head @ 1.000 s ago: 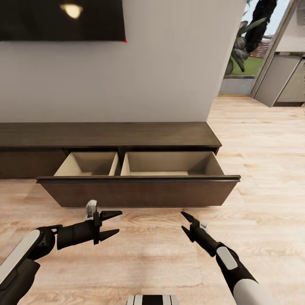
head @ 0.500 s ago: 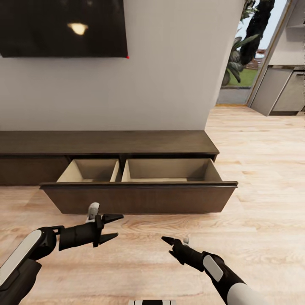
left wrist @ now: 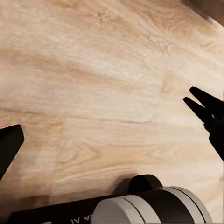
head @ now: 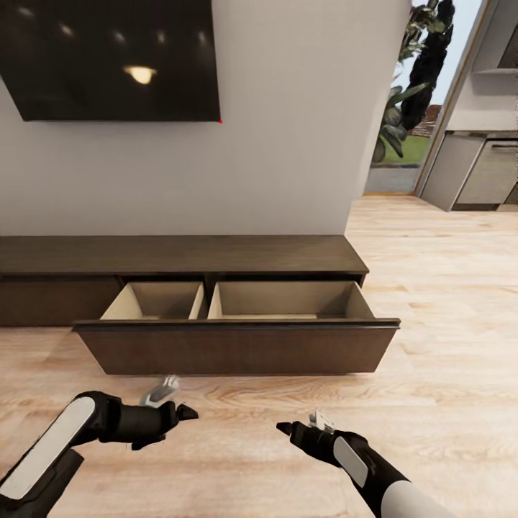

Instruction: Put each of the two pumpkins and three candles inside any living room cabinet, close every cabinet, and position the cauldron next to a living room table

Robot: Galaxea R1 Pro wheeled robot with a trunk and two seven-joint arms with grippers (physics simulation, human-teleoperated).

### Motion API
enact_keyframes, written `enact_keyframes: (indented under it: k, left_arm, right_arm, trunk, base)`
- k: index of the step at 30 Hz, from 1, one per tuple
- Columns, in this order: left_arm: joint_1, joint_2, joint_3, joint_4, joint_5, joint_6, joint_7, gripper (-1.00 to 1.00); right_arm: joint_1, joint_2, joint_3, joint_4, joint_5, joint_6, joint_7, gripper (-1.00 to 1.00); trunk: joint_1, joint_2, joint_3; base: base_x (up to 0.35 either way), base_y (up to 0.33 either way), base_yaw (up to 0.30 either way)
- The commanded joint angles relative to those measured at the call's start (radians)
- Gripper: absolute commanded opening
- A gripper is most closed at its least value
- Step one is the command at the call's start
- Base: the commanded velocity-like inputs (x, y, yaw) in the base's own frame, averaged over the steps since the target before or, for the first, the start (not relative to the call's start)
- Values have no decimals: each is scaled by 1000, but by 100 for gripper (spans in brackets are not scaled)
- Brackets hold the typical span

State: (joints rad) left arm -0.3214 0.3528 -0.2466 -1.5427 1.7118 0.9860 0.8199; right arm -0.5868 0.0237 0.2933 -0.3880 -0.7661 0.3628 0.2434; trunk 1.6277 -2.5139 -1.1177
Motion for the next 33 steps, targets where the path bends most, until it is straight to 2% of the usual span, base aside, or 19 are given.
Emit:
enact_keyframes:
  k: [1, 3, 5, 7, 8, 9, 11, 14, 16, 18, 20, 23, 25, 26, 33]
  left_arm:
    - [0, -1, -9, 18, -96, -3, 17, 100]
    - [0, -18, -18, 62, -215, -9, 18, 100]
    - [0, -61, -23, 117, -306, -26, 18, 100]
    - [0, -119, -28, 186, -458, -76, 17, 100]
    - [0, -127, -28, 194, -484, -85, 16, 100]
    - [-1, -142, -29, 209, -531, -101, 15, 100]
    - [-1, -172, -28, 232, -598, -121, 13, 100]
    - [-1, -197, -27, 258, -639, -138, 11, 100]
    - [-1, -204, -28, 269, -646, -161, 10, 100]
    - [-3, -214, -38, 277, -651, -213, 11, 100]
    - [-4, -225, -45, 279, -655, -230, 12, 100]
    - [-4, -245, -62, 328, -718, -263, 11, 100]
    - [-4, -258, -65, 376, -738, -287, 10, 100]
    - [-5, -280, -69, 407, -751, -306, 9, 100]
    - [-4, -287, -71, 412, -756, -312, 8, 100]
  right_arm:
    - [0, -2, 6, 0, -4, -23, -52, 100]
    - [-1, -3, 8, -1, -4, -62, -136, 100]
    - [0, -3, 10, -1, -3, -96, -202, 100]
    - [-1, -5, 11, -1, -1, -127, -238, 100]
    - [-1, -5, 11, -2, -2, -129, -240, 100]
    - [-1, -5, 11, -2, -2, -133, -242, 100]
    - [0, -5, 11, -2, -1, -138, -245, 100]
    - [-1, -5, 12, -3, -1, -140, -246, 100]
    - [0, -5, 12, -3, -1, -141, -247, 100]
    - [0, -5, 12, -3, -1, -140, -249, 100]
    - [0, -5, 11, -3, -1, -140, -249, 100]
    - [-1, -5, 11, -3, -2, -137, -249, 100]
    - [0, -5, 10, -3, -2, -137, -249, 100]
    - [0, -5, 10, -3, -2, -136, -249, 100]
    - [-1, -4, 10, -3, -2, -133, -248, 100]
  trunk:
    - [-1, 0, 3]
    - [-2, 0, 11]
    - [-2, 1, 19]
    - [-3, 1, 26]
    - [-4, 2, 30]
    - [-4, 2, 34]
    - [-5, 2, 42]
    - [-6, 3, 53]
    - [-7, 3, 61]
    - [-8, 4, 69]
    - [-9, 4, 77]
    - [-11, 5, 88]
    - [-11, 6, 96]
    - [-12, 6, 100]
    - [-15, 7, 127]
  base:
    - [0, 0, 0]
    - [0, 0, 0]
    - [0, 0, 0]
    - [0, 0, 0]
    - [0, 0, 0]
    - [0, 0, 0]
    - [0, 0, 0]
    - [0, 0, 0]
    - [0, 0, 0]
    - [0, 0, 0]
    - [0, 0, 0]
    - [0, 0, 0]
    - [0, 0, 0]
    - [0, 0, 0]
    - [-77, 15, 0]
